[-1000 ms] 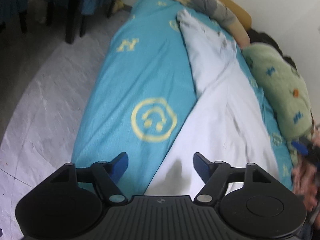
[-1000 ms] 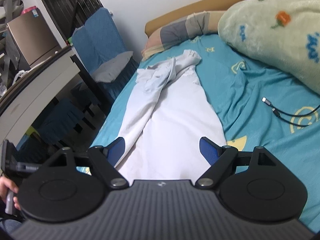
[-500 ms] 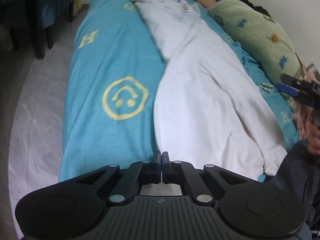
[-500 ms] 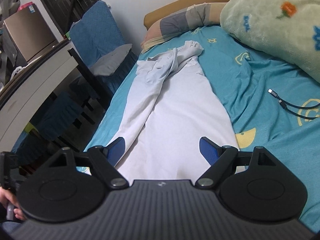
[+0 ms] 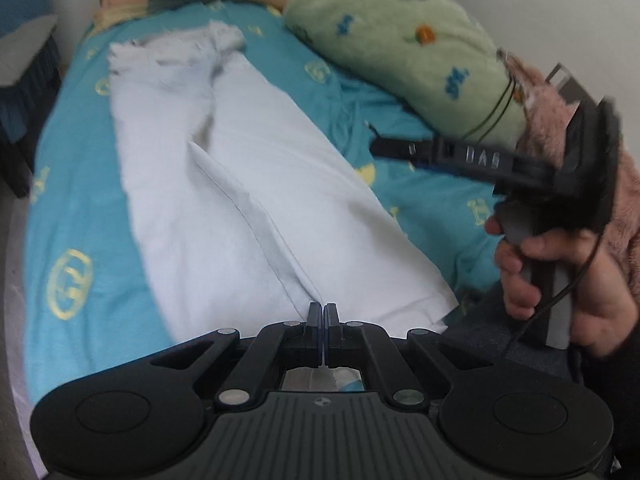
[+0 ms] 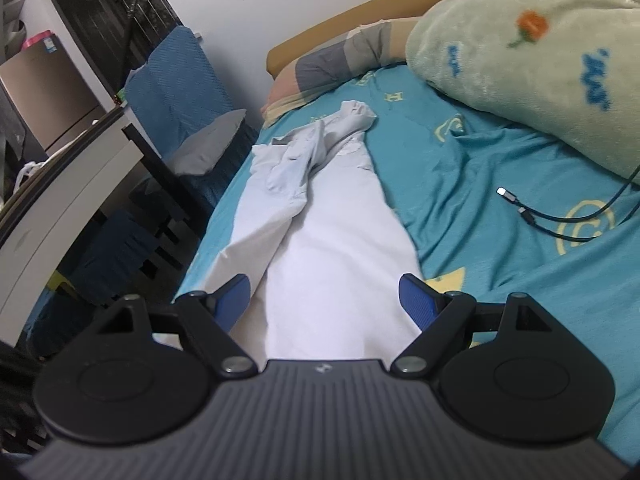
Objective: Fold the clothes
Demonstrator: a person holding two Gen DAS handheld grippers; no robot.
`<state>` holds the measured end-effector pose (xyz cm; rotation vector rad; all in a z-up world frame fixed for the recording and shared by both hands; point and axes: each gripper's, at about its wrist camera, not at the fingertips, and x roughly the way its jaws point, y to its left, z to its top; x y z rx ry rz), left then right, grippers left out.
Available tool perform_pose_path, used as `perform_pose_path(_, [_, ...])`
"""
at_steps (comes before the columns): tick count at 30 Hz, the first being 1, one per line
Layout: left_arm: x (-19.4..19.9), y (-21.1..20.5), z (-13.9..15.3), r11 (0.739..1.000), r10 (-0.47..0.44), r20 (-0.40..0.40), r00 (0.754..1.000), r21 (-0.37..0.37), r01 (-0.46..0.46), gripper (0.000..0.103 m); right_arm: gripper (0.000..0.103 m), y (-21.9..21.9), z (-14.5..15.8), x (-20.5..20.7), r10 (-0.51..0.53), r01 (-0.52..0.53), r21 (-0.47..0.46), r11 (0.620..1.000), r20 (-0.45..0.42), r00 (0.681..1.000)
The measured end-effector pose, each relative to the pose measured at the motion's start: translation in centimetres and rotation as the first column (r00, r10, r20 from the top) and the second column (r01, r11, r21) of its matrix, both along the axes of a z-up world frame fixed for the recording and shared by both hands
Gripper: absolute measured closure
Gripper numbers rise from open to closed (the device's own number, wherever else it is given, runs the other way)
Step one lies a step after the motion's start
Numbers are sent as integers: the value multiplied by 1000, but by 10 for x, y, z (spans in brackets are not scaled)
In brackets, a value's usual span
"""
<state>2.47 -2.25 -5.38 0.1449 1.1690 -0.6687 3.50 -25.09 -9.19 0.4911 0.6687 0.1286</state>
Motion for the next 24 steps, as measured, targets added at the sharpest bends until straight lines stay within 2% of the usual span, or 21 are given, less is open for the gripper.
perform_pose_path(3, [2, -15, -49, 999, 36, -113, 993, 23, -33, 99, 20, -11, -9, 3, -15, 15, 4, 1000, -57, 998])
perform_pose_path(5, [7, -13, -64, 998, 69, -180, 981, 0, -70, 91, 20, -19, -20, 5, -23, 25, 17, 1000, -113, 993])
perform_pose_path(7, [12, -2, -65, 990, 126, -197, 972, -31, -135, 73, 20, -28, -34, 10, -30, 41, 56, 998, -195, 980])
perform_pose_path(8, [15, 5, -64, 984, 158, -201, 967, -48, -170, 55, 20, -33, -42, 12, -31, 54, 89, 995, -235, 971])
perform_pose_path(9, [18, 14, -62, 975, 198, -197, 960, -58, -213, 45, 20, -36, -49, 15, -39, 72, 115, 991, -270, 962])
perform_pose_path(11, [24, 36, -58, 948, 294, -183, 938, -70, -310, 39, 20, -44, -63, 19, -54, 114, 162, 980, -335, 941])
perform_pose_path(14, [28, 49, -66, 923, 365, -214, 906, -49, -383, 34, 20, -51, -80, 24, -93, 184, 186, 965, -415, 905])
perform_pose_path(19, [34, 64, -83, 879, 458, -270, 847, -3, -477, 33, 18, -54, -88, 16, -89, 229, 268, 936, -448, 890])
perform_pose_path(21, [36, 70, -89, 859, 494, -291, 819, 17, -512, 28, 19, -55, -90, 11, -32, 220, 342, 913, -478, 878])
perform_pose_path(24, [40, 80, -99, 826, 546, -321, 774, 48, -562, 23, 20, -41, -86, 3, 63, 153, 358, 921, -525, 849])
